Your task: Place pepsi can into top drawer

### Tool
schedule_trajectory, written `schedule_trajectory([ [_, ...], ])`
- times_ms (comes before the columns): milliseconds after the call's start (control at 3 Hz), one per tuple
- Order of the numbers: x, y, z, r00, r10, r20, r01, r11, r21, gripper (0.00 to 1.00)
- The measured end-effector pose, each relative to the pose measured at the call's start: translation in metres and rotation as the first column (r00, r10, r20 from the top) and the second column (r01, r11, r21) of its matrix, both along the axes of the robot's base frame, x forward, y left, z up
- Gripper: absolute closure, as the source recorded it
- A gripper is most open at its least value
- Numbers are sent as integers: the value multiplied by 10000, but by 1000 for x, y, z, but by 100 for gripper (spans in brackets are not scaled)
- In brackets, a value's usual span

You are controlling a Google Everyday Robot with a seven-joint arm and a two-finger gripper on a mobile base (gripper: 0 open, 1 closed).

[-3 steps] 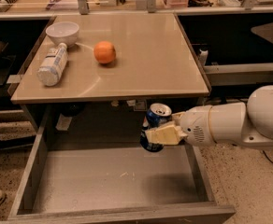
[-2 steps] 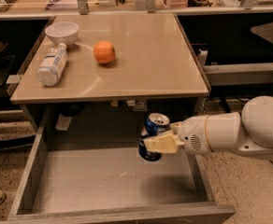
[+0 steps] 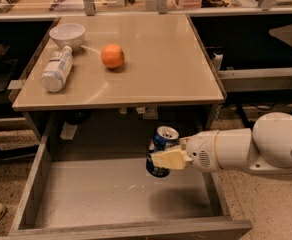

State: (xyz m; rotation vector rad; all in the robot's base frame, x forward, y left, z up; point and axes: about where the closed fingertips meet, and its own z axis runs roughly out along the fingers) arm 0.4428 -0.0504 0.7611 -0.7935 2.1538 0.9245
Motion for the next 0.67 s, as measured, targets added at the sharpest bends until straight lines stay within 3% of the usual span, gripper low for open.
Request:
schedule_trajectory([
  [333, -6, 15, -28, 9980, -634, 9, 634, 9974, -353, 100],
  [667, 7, 13, -49, 9875, -1536, 355, 1562, 9837, -892, 100],
])
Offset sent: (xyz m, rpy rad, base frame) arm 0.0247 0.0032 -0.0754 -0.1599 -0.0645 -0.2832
